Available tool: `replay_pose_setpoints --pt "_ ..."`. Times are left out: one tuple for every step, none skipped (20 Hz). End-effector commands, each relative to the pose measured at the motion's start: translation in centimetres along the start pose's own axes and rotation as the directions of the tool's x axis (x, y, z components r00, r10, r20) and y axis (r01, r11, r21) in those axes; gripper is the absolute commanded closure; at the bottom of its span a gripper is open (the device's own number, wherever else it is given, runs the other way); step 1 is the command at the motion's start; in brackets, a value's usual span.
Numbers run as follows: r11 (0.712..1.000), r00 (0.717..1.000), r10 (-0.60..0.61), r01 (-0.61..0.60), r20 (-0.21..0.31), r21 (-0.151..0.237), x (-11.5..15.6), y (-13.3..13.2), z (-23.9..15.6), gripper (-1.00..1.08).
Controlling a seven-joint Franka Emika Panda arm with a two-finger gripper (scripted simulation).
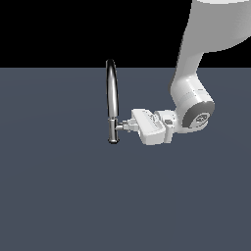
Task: Turn on the faucet by rotating a designated handle.
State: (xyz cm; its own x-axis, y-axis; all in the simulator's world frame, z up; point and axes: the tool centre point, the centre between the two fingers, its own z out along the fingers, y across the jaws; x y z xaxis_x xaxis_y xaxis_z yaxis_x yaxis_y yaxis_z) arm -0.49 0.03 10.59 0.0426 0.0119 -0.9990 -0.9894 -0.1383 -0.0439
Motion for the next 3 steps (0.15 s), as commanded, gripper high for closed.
replay_pose_setpoints --pt "0.999 0.999 0.034 -0.034 -0.005 0.016 3.23 1.60 -0.74 1.08" --pt "0.999 0.999 0.037 -0.037 -0.006 0.017 3.88 1.89 -0.83 1.08" --pt "0.999 0.999 0.037 -0.037 -0.006 0.017 3.88 1.89 -0.83 1.08"
